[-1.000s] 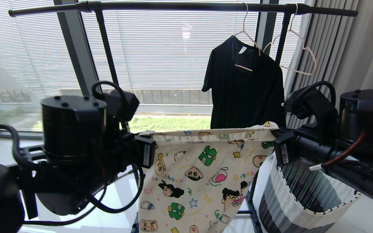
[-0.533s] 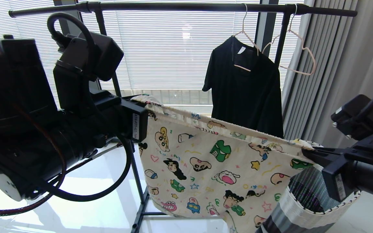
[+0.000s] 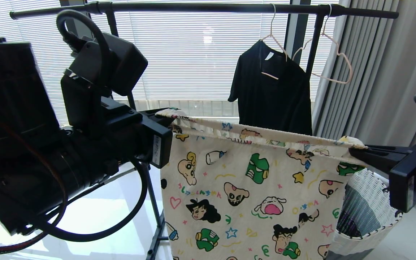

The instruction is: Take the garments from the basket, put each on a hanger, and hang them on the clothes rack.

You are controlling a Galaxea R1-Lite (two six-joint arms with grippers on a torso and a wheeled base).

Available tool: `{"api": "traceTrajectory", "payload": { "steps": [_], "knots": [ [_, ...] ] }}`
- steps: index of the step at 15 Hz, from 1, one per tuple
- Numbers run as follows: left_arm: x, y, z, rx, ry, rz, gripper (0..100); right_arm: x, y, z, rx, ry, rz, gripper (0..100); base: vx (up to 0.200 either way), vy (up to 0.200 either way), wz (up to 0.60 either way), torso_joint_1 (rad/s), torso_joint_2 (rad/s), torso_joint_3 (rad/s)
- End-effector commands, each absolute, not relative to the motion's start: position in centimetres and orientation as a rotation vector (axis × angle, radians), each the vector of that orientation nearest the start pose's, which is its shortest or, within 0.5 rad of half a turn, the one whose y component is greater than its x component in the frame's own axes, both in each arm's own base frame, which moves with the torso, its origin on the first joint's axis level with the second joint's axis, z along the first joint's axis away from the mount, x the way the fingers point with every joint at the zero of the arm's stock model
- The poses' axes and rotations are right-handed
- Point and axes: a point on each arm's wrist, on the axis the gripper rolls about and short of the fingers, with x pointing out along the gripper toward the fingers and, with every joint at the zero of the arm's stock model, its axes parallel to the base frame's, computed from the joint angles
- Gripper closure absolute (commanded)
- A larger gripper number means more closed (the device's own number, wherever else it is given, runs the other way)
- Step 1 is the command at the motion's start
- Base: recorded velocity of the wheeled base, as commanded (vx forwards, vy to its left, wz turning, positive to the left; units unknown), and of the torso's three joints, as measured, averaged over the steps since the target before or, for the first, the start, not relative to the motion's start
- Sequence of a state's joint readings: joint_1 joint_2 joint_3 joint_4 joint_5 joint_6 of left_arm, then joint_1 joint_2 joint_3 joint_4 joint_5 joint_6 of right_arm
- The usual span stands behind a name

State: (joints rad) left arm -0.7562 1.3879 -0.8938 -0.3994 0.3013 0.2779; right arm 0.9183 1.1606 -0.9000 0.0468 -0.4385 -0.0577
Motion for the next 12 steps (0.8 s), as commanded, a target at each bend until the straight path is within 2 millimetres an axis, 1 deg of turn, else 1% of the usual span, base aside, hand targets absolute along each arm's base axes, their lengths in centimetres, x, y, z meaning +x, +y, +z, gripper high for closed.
{"api": "traceTrajectory", "payload": {
  "steps": [1, 4, 5, 6, 9, 11, 12],
  "knots": [
    [17.5, -15.7, 27.2, 0.315, 0.006, -0.466, 100, 10.0, 12.4, 27.5, -0.252, 0.219, 0.533, 100, 0.0, 0.0, 0.0, 0.0, 0.0, 0.0],
    [17.7, -16.1, 29.0, 0.285, -0.047, -0.469, 100, 7.2, 11.8, 27.8, -0.271, 0.212, 0.681, 100, 0.0, 0.0, 0.0, 0.0, 0.0, 0.0],
    [17.8, -16.4, 29.5, 0.281, -0.067, -0.507, 100, 5.5, 12.1, 27.6, -0.302, 0.215, 0.808, 100, 0.0, 0.0, 0.0, 0.0, 0.0, 0.0],
    [17.6, -16.6, 29.6, 0.283, -0.076, -0.549, 100, 5.0, 12.8, 27.4, -0.32, 0.216, 0.86, 100, 0.0, 0.0, 0.0, 0.0, 0.0, 0.0],
    [17.6, -17.0, 29.3, 0.291, -0.073, -0.599, 100, 4.9, 14.8, 27.2, -0.336, 0.213, 0.899, 100, 0.0, 0.0, 0.0, 0.0, 0.0, 0.0],
    [17.5, -16.9, 29.1, 0.295, -0.064, -0.601, 100, 5.1, 15.1, 27.4, -0.323, 0.203, 0.878, 100, 0.0, 0.0, 0.0, 0.0, 0.0, 0.0],
    [17.0, -16.5, 28.9, 0.294, -0.063, -0.604, 100, 6.0, 15.0, 27.9, -0.306, 0.2, 0.816, 100, 0.0, 0.0, 0.0, 0.0, 0.0, 0.0]
  ]
}}
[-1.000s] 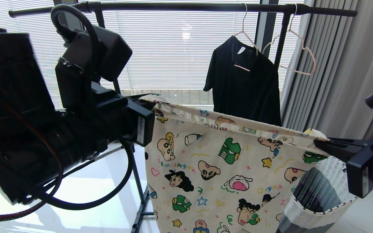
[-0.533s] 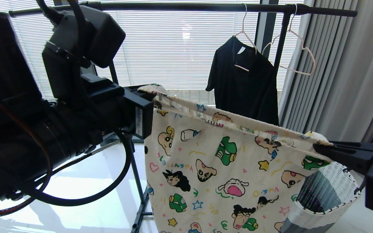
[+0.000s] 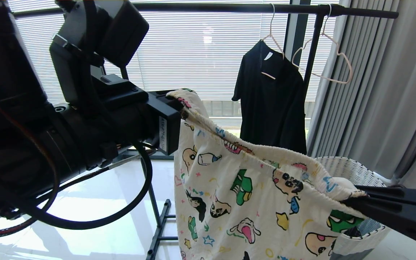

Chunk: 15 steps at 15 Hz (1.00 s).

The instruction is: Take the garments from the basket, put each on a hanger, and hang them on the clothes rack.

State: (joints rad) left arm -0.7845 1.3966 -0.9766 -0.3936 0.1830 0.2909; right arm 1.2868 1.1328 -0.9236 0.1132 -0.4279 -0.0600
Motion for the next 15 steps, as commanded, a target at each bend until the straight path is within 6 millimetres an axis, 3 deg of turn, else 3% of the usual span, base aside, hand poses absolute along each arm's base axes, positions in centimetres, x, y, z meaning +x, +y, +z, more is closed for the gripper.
{"api": "traceTrajectory", "payload": {
  "steps": [1, 3, 4, 6, 8, 11, 13, 15],
  "knots": [
    [16.6, -16.2, 28.9, 0.292, -0.065, -0.608, 100, 6.7, 14.9, 28.4, -0.289, 0.196, 0.782, 100, 0.0, 0.0, 0.0, 0.0, 0.0, 0.0],
    [13.8, -15.2, 28.2, 0.305, -0.014, -0.677, 100, 8.5, 15.2, 30.1, -0.239, 0.179, 0.716, 100, 0.0, 0.0, 0.0, 0.0, 0.0, 0.0],
    [10.4, -13.8, 27.5, 0.306, 0.111, -0.78, 100, 9.9, 15.6, 31.4, -0.206, 0.163, 0.7, 100, 0.0, 0.0, 0.0, 0.0, 0.0, 0.0],
    [7.1, -12.6, 26.8, 0.255, 0.253, -0.903, 100, 10.9, 16.5, 32.3, -0.188, 0.153, 0.712, 100, 0.0, 0.0, 0.0, 0.0, 0.0, 0.0],
    [5.9, -13.5, 26.4, 0.147, 0.338, -0.953, 100, 11.6, 17.6, 32.9, -0.181, 0.145, 0.722, 100, 0.0, 0.0, 0.0, 0.0, 0.0, 0.0],
    [6.0, -14.3, 25.8, 0.142, 0.367, -0.883, 100, 12.1, 18.4, 33.5, -0.162, 0.121, 0.72, 100, 0.0, 0.0, 0.0, 0.0, 0.0, 0.0],
    [6.0, -14.2, 25.8, 0.143, 0.363, -0.873, 100, 12.0, 18.2, 33.5, -0.163, 0.121, 0.719, 100, 0.0, 0.0, 0.0, 0.0, 0.0, 0.0],
    [7.0, -14.3, 25.4, 0.184, 0.356, -0.746, 100, 11.0, 16.7, 33.5, -0.165, 0.124, 0.716, 100, 0.0, 0.0, 0.0, 0.0, 0.0, 0.0]
  ]
}}
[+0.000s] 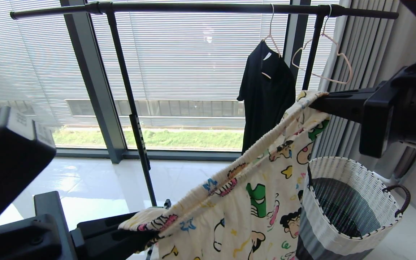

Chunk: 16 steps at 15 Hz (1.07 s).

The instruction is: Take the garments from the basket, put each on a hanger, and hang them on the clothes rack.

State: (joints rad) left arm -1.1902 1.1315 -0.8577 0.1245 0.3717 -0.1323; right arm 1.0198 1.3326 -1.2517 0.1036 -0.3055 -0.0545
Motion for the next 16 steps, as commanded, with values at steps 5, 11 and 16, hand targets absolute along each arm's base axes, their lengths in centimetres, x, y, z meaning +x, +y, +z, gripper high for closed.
{"api": "traceTrajectory", "payload": {
  "steps": [5, 11, 16],
  "knots": [
    [11.8, -15.1, 27.3, 0.065, 0.197, -0.404, 100, 7.8, 12.6, 30.3, -0.289, 0.262, 0.759, 100, 0.0, 0.0, 0.0, 0.0, 0.0, 0.0],
    [11.3, -16.2, 27.9, 0.067, 0.183, -0.451, 100, 8.0, 13.2, 30.1, -0.288, 0.259, 0.761, 100, 0.0, 0.0, 0.0, 0.0, 0.0, 0.0],
    [11.3, -16.2, 27.8, 0.07, 0.186, -0.448, 100, 7.9, 13.0, 29.8, -0.293, 0.264, 0.75, 0, 0.0, 0.0, 0.0, 0.0, 0.0, 0.0]
  ]
}}
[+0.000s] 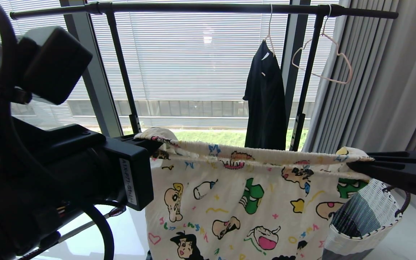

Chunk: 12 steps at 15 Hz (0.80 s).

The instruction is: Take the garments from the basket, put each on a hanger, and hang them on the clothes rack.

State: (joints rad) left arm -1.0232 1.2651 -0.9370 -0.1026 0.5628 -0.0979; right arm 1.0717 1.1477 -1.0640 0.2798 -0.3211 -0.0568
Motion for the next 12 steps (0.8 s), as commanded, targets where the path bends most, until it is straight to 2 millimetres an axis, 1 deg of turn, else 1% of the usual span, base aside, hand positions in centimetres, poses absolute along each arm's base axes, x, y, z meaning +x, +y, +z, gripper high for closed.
{"api": "traceTrajectory", "payload": {
  "steps": [1, 3, 6, 8, 9, 10, 11, 12],
  "knots": [
    [11.3, -16.2, 27.7, 0.071, 0.189, -0.447, 100, 7.9, 13.0, 29.8, -0.293, 0.264, 0.746, 0, 0.0, 0.0, 0.0, 0.0, 0.0, 0.0],
    [11.5, -16.1, 27.0, 0.089, 0.202, -0.406, 100, 7.9, 12.9, 29.8, -0.287, 0.263, 0.736, 0, 0.0, 0.0, 0.0, 0.0, 0.0, 0.0],
    [12.6, -15.6, 25.2, 0.135, 0.249, -0.319, 100, 7.6, 12.3, 29.4, -0.26, 0.244, 0.736, 0, 0.0, 0.0, 0.0, 0.0, 0.0, 0.0],
    [12.9, -15.5, 25.0, 0.143, 0.255, -0.307, 100, 7.9, 11.8, 29.1, -0.237, 0.226, 0.701, 0, 0.0, 0.0, 0.0, 0.0, 0.0, 0.0],
    [13.5, -15.4, 24.6, 0.153, 0.272, -0.277, 100, 8.1, 11.1, 28.9, -0.224, 0.217, 0.664, 0, 0.0, 0.0, 0.0, 0.0, 0.0, 0.0],
    [14.1, -14.6, 23.9, 0.184, 0.299, -0.223, 100, 8.7, 10.0, 28.5, -0.221, 0.224, 0.578, 0, 0.0, 0.0, 0.0, 0.0, 0.0, 0.0],
    [13.8, -13.0, 23.3, 0.283, 0.339, -0.177, 100, 9.5, 8.6, 28.0, -0.227, 0.246, 0.442, 0, 0.0, 0.0, 0.0, 0.0, 0.0, 0.0],
    [12.6, -11.0, 23.5, 0.36, 0.355, -0.171, 100, 10.1, 7.2, 27.7, -0.237, 0.276, 0.319, 0, 0.0, 0.0, 0.0, 0.0, 0.0, 0.0]
  ]
}}
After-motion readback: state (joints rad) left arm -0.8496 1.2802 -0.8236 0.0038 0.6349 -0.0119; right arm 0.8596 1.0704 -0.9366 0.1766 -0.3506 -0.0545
